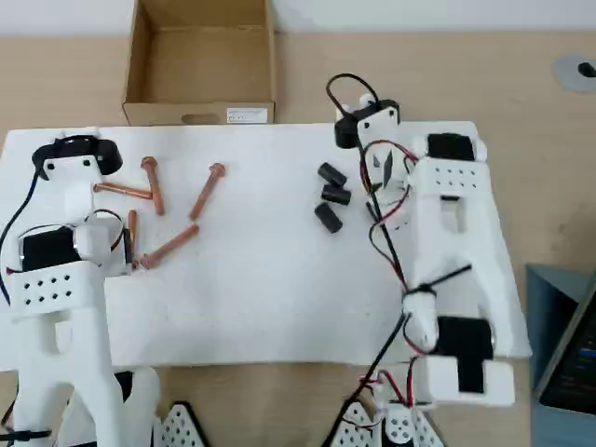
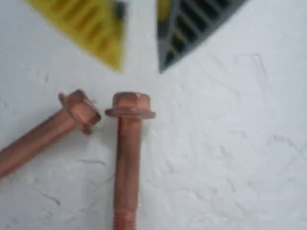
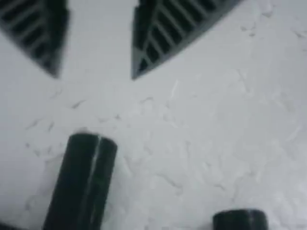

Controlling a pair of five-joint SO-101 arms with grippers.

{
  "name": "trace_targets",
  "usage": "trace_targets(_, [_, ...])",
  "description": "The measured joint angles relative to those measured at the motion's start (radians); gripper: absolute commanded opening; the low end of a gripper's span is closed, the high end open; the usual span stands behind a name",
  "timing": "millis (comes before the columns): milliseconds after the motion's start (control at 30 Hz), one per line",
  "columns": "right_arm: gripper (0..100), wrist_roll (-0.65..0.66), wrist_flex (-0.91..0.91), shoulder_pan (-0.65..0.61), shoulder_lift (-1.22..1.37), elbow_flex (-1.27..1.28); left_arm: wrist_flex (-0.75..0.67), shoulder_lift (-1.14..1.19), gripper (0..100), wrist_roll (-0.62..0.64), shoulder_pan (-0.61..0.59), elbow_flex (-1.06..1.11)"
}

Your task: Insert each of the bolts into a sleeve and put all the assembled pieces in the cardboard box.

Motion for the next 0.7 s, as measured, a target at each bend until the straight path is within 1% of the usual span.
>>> trace_targets(100, [14.5, 0.011, 0.0, -0.018, 0.068, -0.054, 0.0, 0.0, 12, 0.0, 0.0, 0.0])
trace_targets(433, [14.3, 0.012, -0.002, -0.02, 0.324, -0.244, 0.0, 0.0, 12, 0.0, 0.0, 0.0])
trace_targets(700, [14.3, 0.012, -0.017, -0.032, 0.405, -0.275, 0.0, 0.0, 12, 0.0, 0.0, 0.0])
